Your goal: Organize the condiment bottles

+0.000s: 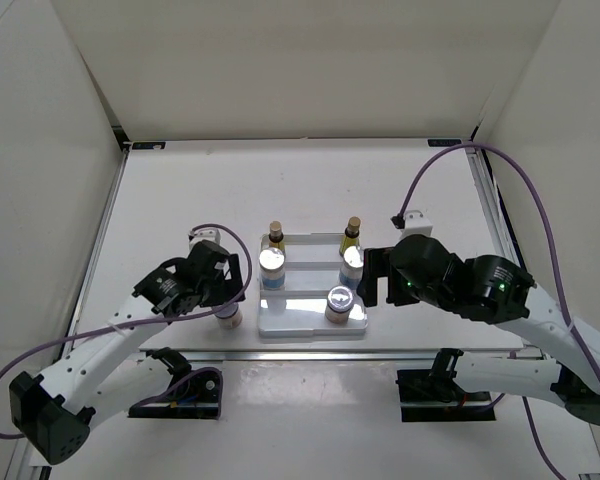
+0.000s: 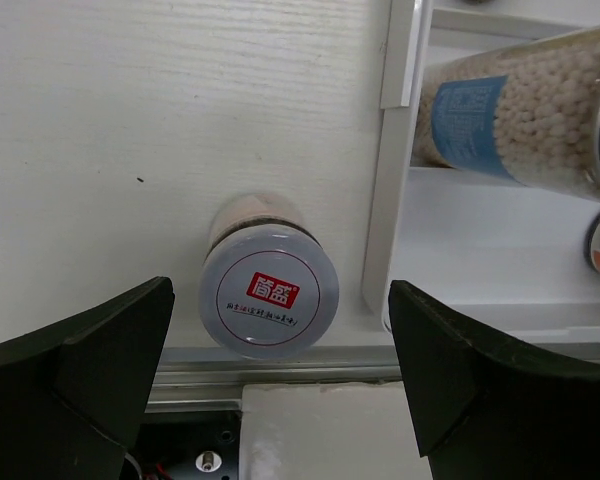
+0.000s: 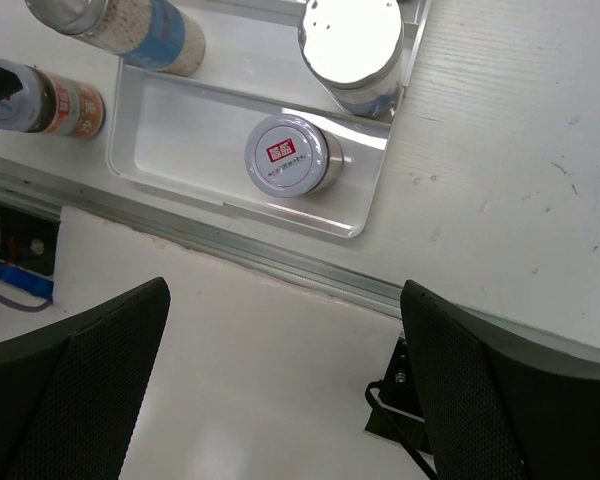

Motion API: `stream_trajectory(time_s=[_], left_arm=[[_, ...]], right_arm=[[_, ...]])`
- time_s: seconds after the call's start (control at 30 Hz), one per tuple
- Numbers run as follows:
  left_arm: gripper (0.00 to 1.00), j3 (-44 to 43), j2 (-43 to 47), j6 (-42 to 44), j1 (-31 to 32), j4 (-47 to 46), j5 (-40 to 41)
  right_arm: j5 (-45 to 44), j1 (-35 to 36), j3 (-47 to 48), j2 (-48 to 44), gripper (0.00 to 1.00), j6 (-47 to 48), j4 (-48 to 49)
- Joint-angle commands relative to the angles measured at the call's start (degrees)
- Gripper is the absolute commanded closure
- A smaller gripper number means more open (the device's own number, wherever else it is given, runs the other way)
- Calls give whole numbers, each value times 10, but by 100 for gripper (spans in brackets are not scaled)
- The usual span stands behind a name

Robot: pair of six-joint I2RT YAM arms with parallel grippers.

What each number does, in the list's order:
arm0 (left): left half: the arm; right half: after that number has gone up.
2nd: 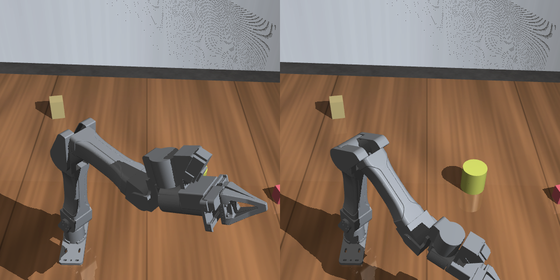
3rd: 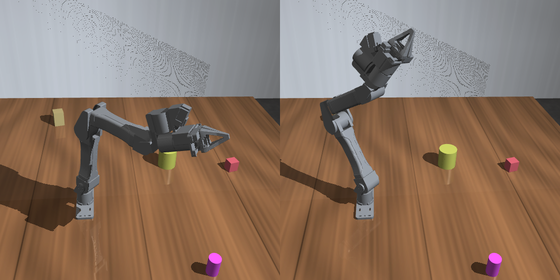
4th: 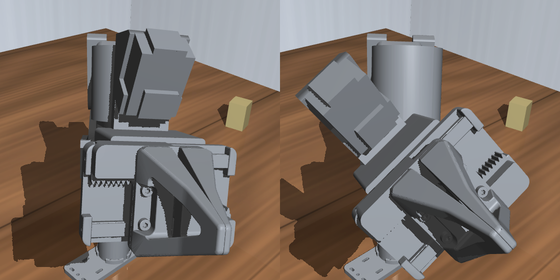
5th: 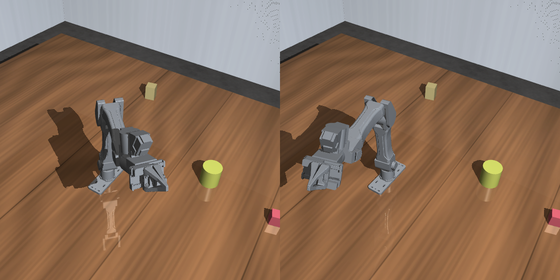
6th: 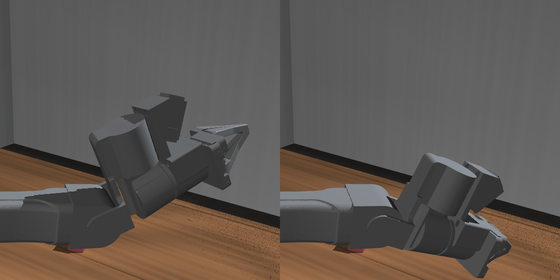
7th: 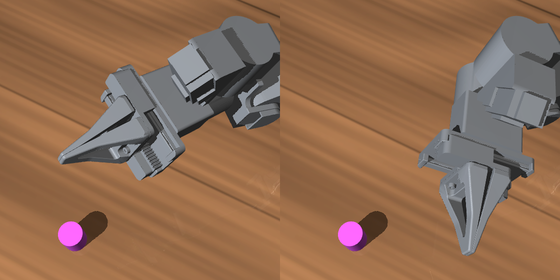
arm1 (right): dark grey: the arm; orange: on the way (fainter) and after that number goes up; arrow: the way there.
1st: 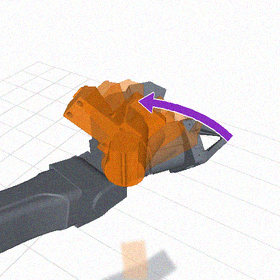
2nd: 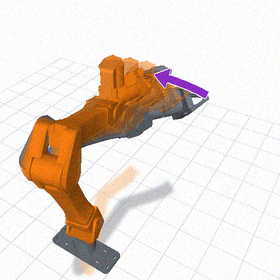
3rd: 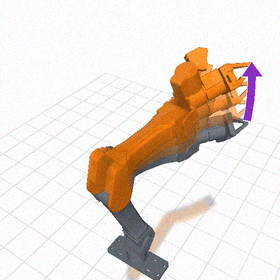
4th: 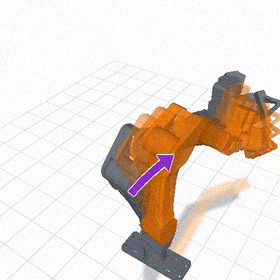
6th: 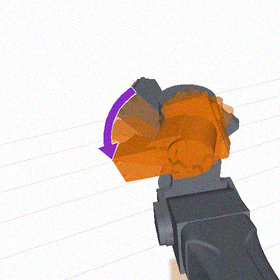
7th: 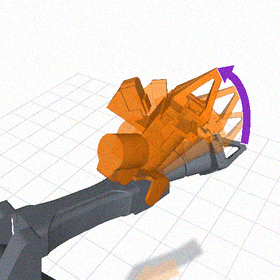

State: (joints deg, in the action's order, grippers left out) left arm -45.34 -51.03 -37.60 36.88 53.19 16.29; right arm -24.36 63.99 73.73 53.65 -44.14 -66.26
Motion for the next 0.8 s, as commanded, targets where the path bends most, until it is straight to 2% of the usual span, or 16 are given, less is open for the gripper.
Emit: stream_trajectory(time_s=[0.0, 0.33, 0.47, 0.53, 0.57, 0.7, 0.77], left_arm=[[1, 14, 1, -23, 2, -34, 0], [1, 65, -39, -59, 2, -72, -8], [13, 77, -17, -72, 2, -72, 3], [24, 83, 2, -72, 2, -72, 9], [34, 83, 9, -72, 2, -72, 9], [55, 45, 43, -57, 2, -72, 9], [61, 24, 55, -42, 7, -61, 15]], right_arm=[[-22, 2, -3, -5, 1, 10, -9], [-27, 2, -14, -22, 1, 10, -14], [-27, 2, -14, -22, 1, 10, -14], [-27, 2, -14, -22, 1, 10, -19], [-33, 2, -14, -28, 1, 10, -19], [-39, 2, -14, -33, 1, 5, -30], [-45, 2, -14, -33, 1, 5, -30]])
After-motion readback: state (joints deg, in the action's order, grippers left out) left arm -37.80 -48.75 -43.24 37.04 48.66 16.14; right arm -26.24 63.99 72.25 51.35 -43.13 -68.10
